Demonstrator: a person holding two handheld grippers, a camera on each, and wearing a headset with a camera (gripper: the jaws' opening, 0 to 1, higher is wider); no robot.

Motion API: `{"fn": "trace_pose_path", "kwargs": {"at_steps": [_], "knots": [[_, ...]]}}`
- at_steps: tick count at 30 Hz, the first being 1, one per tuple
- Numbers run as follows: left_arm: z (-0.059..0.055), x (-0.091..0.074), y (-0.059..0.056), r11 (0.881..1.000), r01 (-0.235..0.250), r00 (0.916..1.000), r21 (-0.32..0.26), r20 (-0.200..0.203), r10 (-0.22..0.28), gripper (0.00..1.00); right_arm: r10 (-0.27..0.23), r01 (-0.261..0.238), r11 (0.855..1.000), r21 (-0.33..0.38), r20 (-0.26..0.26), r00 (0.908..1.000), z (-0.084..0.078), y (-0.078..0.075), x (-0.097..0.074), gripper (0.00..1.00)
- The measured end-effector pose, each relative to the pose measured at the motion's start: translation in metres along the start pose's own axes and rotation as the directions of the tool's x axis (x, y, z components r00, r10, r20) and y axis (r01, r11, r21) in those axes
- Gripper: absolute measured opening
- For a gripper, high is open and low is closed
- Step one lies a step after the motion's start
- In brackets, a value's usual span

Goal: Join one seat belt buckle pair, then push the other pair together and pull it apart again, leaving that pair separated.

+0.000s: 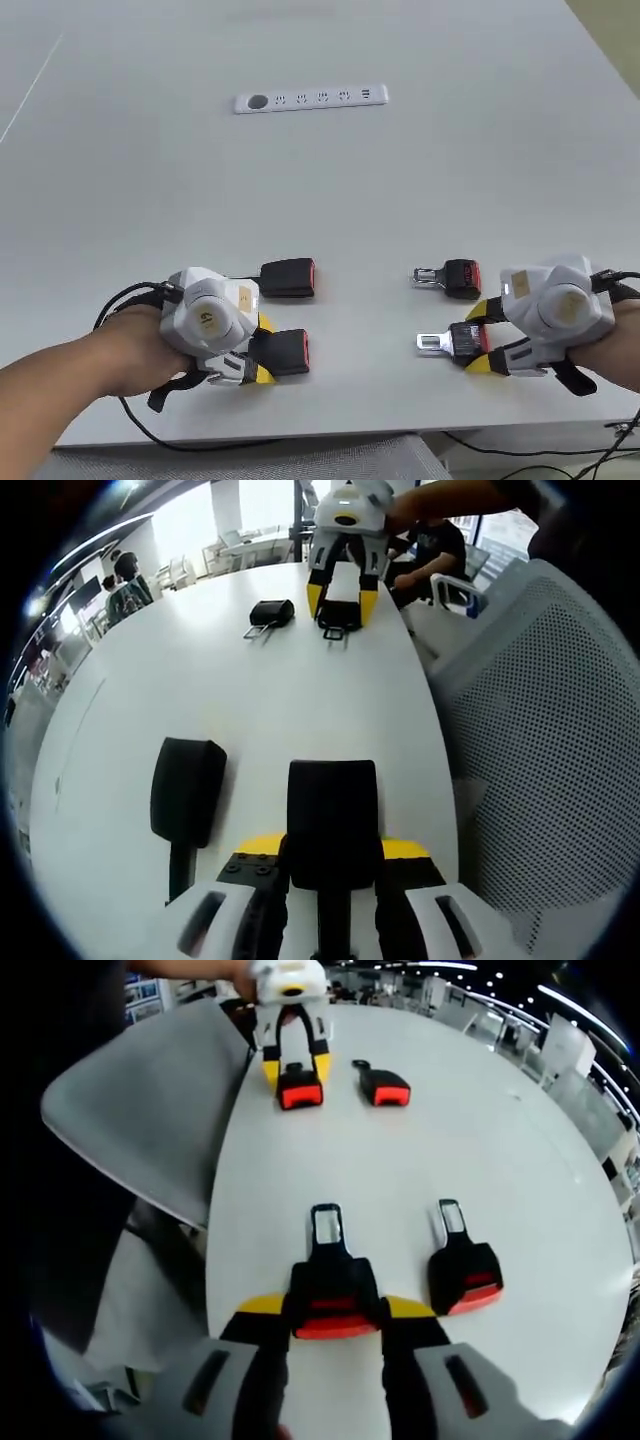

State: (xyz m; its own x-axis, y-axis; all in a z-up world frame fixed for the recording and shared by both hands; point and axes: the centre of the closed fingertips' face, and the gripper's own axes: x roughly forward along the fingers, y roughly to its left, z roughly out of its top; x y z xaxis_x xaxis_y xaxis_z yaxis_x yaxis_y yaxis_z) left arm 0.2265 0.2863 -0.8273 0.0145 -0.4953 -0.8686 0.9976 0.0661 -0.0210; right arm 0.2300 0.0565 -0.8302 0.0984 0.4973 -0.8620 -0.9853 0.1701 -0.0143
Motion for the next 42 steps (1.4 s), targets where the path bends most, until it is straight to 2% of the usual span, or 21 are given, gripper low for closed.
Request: {"fn": "trace_pose_path", "kwargs": {"at_steps": [7, 16, 34, 42], "knots": [[0.0, 0.0, 0.0, 1.0, 0.001, 0.9999, 0.001, -0.012, -0.001, 0.34, -0.006, 0.006, 1.0, 0.003, -0.003, 1.0, 0.007, 0.003, 0.004, 0.35], [-0.001, 0.0, 0.0, 1.0, 0.007, 0.9997, 0.011, -0.022, -0.007, 0.34, -0.011, 0.01, 1.0, 0.017, 0.026, 0.9996, 0.027, 0.008, 0.014, 0.35], [-0.001, 0.0, 0.001, 1.0, 0.013, 0.9994, 0.02, -0.034, -0.013, 0.34, -0.004, 0.006, 1.0, -0.02, 0.086, 0.9963, 0.09, 0.022, 0.05, 0.35], [-0.001, 0.0, 0.001, 1.0, 0.013, 0.9992, 0.023, -0.038, -0.012, 0.34, 0.0, 0.002, 1.0, -0.024, 0.095, 0.9955, 0.11, 0.026, 0.062, 0.35]]}}
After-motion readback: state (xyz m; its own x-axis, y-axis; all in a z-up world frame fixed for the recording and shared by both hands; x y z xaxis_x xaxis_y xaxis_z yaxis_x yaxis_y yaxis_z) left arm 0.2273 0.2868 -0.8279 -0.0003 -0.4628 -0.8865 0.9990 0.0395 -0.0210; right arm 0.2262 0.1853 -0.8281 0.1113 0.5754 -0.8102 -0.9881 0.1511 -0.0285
